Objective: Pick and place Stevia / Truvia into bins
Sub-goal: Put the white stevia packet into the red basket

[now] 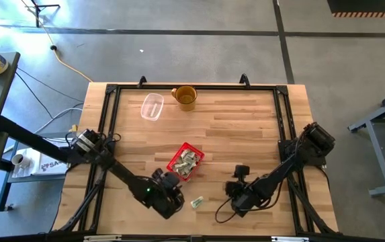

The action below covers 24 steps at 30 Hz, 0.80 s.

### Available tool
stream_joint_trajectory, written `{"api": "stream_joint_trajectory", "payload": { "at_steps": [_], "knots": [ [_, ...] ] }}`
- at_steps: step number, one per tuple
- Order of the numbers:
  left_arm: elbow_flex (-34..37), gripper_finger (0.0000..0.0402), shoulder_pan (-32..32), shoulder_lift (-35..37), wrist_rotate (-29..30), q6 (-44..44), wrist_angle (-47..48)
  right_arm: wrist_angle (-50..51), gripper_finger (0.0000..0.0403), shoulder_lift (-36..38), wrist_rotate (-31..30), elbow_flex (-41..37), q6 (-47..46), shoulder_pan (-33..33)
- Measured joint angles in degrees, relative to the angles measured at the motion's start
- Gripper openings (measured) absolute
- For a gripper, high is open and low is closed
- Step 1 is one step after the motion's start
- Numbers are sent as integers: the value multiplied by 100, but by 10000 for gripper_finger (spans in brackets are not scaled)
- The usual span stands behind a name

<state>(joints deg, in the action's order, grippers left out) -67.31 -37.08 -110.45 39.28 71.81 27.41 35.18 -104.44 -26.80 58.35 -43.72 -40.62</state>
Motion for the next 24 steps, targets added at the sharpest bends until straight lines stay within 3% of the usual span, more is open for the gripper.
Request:
{"api": "stream_joint_trajectory", "payload": {
  "at_steps": [7,12,17,24],
  "knots": [
    [-2,246,285,0,-692,-370,-116,-13,328,0,-149,-2,18,18],
    [-2,235,485,-156,-1172,-686,-426,-18,328,0,-196,-4,17,22],
    [-15,170,590,-221,-1144,-704,-501,26,328,0,-186,-4,0,44],
    [-177,23,575,-223,-1357,-666,-284,60,328,-2,-204,-4,16,48]
  ]
}}
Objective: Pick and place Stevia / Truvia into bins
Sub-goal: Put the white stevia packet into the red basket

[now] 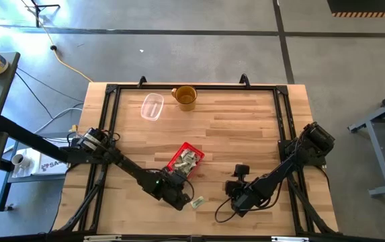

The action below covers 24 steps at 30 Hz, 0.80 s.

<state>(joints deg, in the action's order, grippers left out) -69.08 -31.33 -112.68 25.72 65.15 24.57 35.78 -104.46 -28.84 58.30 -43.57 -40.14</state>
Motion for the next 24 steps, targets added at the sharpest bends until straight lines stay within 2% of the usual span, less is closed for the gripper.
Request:
{"api": "stream_joint_trajectory", "payload": {
  "at_steps": [5,8,10,13,15,18,21,24],
  "knots": [
    [-454,37,-249,-2,-502,97,272,32,328,0,-25,0,97,2],
    [-911,23,-545,-2,-511,229,840,76,328,0,-62,0,147,2],
    [-1263,22,-714,34,-184,387,1282,102,328,0,-98,0,159,2],
    [-1735,23,-718,169,702,785,2198,101,328,0,-141,0,219,2],
    [-1902,26,-482,245,1137,1175,3045,61,328,-2,-130,0,314,5],
    [-1884,24,-4,332,1309,1237,3597,-18,328,-2,-58,0,505,39],
    [-1704,25,546,364,795,600,3331,-143,328,-2,83,0,715,96],
    [-1460,56,978,272,-26,283,2837,-329,328,-2,341,0,948,136]
  ]
}}
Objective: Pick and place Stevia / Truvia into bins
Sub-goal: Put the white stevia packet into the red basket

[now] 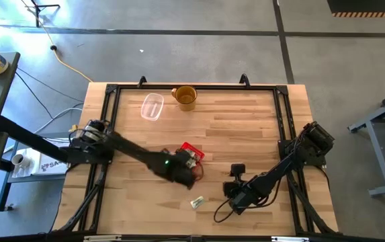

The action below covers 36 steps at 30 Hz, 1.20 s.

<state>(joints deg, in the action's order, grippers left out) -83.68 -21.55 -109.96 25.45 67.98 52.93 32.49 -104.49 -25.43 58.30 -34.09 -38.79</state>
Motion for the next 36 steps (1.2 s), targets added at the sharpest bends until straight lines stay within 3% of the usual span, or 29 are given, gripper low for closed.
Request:
{"api": "stream_joint_trajectory", "payload": {
  "at_steps": [4,9,14,20,24,28,36],
  "knots": [
    [51,138,51,16,-122,-52,-188,-289,328,0,243,0,253,13],
    [-349,233,-120,301,-191,76,559,-575,328,0,154,-2,1042,27],
    [-647,279,-823,574,-141,1428,1788,-1365,328,-7,319,-2,2610,366],
    [-666,268,-2162,678,329,4195,2553,-2971,328,-29,1518,-4,3779,1010],
    [-664,247,-2746,568,372,5475,2576,-3486,328,-200,2277,72,4406,1177],
    [-664,229,-3021,474,391,6106,2659,-3485,328,-634,2686,331,4497,1175],
    [-666,206,-3052,360,364,6150,2741,-3477,320,-1348,2586,955,3854,1240]
  ]
}}
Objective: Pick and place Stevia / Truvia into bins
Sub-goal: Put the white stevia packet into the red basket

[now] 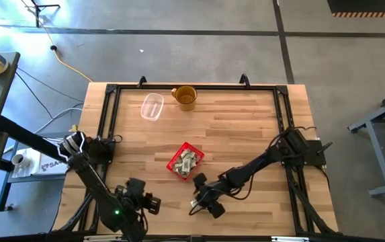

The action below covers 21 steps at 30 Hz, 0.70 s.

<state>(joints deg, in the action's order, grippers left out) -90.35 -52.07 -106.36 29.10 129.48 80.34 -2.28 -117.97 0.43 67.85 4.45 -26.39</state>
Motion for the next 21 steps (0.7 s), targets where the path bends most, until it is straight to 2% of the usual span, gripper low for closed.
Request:
{"api": "stream_joint_trajectory", "payload": {
  "at_steps": [4,7,16,21],
  "knots": [
    [5,199,-7,-30,-8,-3,38,176,284,-140,145,129,-360,39],
    [4,198,-8,-34,-26,-7,111,485,235,-142,144,136,-605,43],
    [4,193,-4,-32,-5,-20,411,1540,19,72,52,322,-1479,43],
    [4,193,-4,-32,1,-18,423,2166,24,697,-1126,558,-1400,41]
  ]
}}
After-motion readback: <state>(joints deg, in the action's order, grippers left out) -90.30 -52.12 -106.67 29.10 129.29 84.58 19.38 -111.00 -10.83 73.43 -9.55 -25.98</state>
